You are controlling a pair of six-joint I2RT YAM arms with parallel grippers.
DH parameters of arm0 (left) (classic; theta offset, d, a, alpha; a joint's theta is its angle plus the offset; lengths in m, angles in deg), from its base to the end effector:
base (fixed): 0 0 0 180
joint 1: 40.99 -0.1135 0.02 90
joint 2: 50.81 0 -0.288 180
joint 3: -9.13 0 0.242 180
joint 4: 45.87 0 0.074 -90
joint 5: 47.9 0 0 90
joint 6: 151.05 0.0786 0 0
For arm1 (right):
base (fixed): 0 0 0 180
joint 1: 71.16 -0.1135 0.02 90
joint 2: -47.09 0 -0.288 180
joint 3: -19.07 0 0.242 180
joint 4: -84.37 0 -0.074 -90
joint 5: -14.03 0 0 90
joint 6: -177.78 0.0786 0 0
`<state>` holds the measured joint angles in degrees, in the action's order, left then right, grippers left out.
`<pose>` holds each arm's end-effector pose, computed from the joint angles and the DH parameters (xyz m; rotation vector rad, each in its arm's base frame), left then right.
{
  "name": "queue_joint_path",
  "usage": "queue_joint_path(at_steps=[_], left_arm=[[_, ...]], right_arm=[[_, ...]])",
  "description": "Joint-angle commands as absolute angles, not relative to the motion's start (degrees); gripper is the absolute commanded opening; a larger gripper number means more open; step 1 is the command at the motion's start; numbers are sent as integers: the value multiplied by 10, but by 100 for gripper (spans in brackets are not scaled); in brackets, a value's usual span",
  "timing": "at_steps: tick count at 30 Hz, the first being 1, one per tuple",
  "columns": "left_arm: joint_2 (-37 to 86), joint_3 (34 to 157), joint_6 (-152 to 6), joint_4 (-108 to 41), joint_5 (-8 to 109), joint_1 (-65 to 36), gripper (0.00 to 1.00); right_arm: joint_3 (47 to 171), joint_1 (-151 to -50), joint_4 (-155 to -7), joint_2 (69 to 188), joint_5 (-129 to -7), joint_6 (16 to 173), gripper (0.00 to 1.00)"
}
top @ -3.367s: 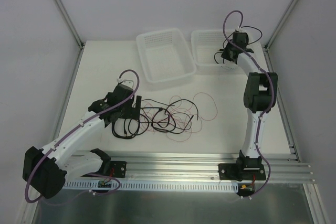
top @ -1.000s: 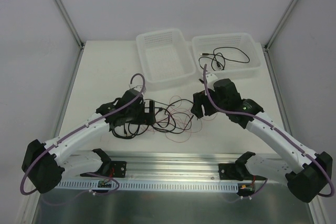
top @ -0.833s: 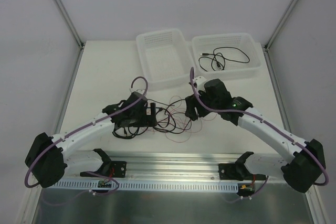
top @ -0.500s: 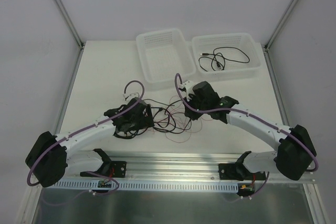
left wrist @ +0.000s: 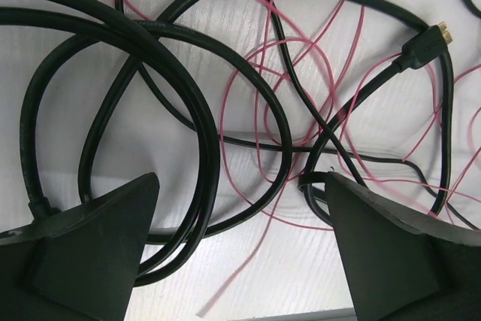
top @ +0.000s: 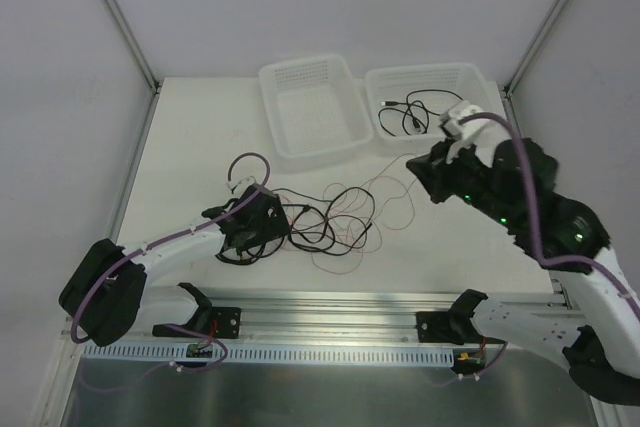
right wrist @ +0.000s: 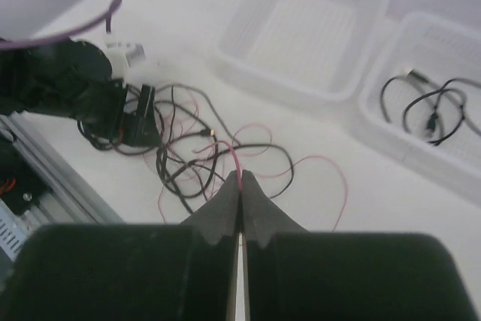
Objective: Untangle the cables
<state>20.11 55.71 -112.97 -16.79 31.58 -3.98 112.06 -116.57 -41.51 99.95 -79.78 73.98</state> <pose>0.1975 -0.1309 0.1645 -0.4046 2.4986 -0.4195 0.1294 0.1238 0.4622 -0.8609 1.6113 0.3302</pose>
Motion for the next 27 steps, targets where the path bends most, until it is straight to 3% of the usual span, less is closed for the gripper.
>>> queue_joint_path(at_steps=[1, 8, 19, 27], left_arm=[[225, 519, -1147, -160, 342, -47, 96], [207, 507, -1148, -161, 348, -54, 96], [93, 556, -1043, -161, 419, -45, 98], [60, 704, -864, -198, 449, 79, 99]], right_arm=[[1215, -1168, -327, 954, -853, 710, 1], [1281, -1168, -377, 884, -894, 708, 1], [1240, -1167, -391, 892, -888, 756, 1], [1205, -1168, -384, 917, -849, 801, 1]])
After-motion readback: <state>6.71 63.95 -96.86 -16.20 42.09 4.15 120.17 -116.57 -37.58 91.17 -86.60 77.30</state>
